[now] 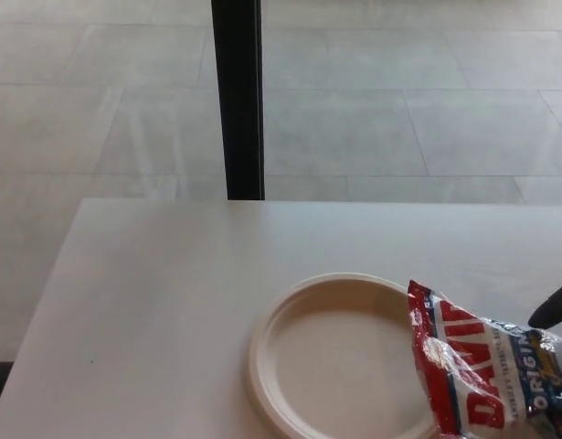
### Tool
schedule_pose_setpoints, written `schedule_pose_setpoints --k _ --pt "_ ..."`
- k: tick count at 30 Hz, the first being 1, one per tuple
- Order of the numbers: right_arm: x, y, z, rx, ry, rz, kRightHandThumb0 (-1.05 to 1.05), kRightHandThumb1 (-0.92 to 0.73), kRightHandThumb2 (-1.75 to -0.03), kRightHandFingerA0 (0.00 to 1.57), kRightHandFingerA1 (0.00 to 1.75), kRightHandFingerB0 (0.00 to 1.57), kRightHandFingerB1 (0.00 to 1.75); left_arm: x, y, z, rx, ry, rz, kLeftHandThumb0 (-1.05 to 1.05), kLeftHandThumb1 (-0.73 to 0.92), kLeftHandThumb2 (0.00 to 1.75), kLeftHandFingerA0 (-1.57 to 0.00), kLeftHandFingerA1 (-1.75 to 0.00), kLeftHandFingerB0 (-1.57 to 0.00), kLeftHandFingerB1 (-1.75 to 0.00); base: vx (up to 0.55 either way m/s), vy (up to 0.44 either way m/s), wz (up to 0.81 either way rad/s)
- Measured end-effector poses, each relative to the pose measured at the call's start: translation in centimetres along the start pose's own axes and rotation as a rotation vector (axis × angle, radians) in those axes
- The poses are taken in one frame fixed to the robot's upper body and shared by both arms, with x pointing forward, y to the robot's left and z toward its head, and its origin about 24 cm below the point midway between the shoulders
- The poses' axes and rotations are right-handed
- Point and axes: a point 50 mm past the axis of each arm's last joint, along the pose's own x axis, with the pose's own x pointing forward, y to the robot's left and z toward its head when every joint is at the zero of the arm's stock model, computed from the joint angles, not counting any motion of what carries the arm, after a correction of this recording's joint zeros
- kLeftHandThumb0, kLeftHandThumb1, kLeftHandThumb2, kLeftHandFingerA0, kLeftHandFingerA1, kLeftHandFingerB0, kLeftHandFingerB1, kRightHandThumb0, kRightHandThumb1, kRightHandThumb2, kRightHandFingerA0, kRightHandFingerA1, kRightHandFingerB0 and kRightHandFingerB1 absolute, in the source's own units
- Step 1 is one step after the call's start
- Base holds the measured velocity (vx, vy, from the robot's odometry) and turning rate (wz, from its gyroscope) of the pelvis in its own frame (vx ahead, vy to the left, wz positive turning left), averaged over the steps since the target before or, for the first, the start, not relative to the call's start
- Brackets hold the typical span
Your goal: The robot uses its right hand to pick up a bag of sunflower seeds kept in the middle of the desk and tilts it over a plate kept next to it to pour out a few seeds and then puts the bag of seeds back on the desk
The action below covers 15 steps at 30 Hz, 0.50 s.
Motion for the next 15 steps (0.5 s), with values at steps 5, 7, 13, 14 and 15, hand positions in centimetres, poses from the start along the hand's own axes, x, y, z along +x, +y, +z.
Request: schedule_pose_setpoints --k 5,7,13,14,15 --pt "-0.4 0.8 -0.2 0.001 0.024 0.013 -1.05 -0.42 -0.61 0.0 1.37 0.13 1.27 -0.1 0.1 -0.1 0.003 -0.005 0.003 -0.77 0.59 1.1 -0.22 -0.65 -0.07 -0.54 0.0 0.0 0.0" --pt "-0.7 1.2 -0.5 0.004 0.041 0.021 -1.05 -0.4 -0.59 0.0 1.36 0.13 1.25 -0.1 0.1 -0.1 0.015 -0.004 0.001 -0.74 0.57 1.11 -0.25 -0.66 -0.11 -0.56 0.0 0.0 0.0" --pt "-1.1 2.1 -1.0 -0.001 0.07 0.042 -1.05 -0.37 -0.56 0.0 1.31 0.17 1.16 0.0 -0.1 -0.1 0.031 -0.006 -0.006 -0.74 0.55 1.06 -0.27 -0.66 -0.18 -0.58 0.0 0.0 0.0" --pt "-1.1 2.2 -1.0 -0.004 0.072 0.045 -1.05 -0.3 -0.72 0.01 1.14 0.2 1.1 0.0 -0.2 -0.1 0.04 -0.005 -0.008 -0.73 0.56 1.08 -0.25 -0.66 -0.16 -0.58 0.0 0.0 0.0" --pt "-1.1 2.3 -0.9 -0.009 0.073 0.046 -1.05 -0.32 -0.75 0.0 1.09 0.2 1.07 0.0 -0.3 -0.1 0.048 -0.006 -0.01 -0.74 0.56 1.08 -0.25 -0.66 -0.16 -0.57 0.0 0.0 0.0"
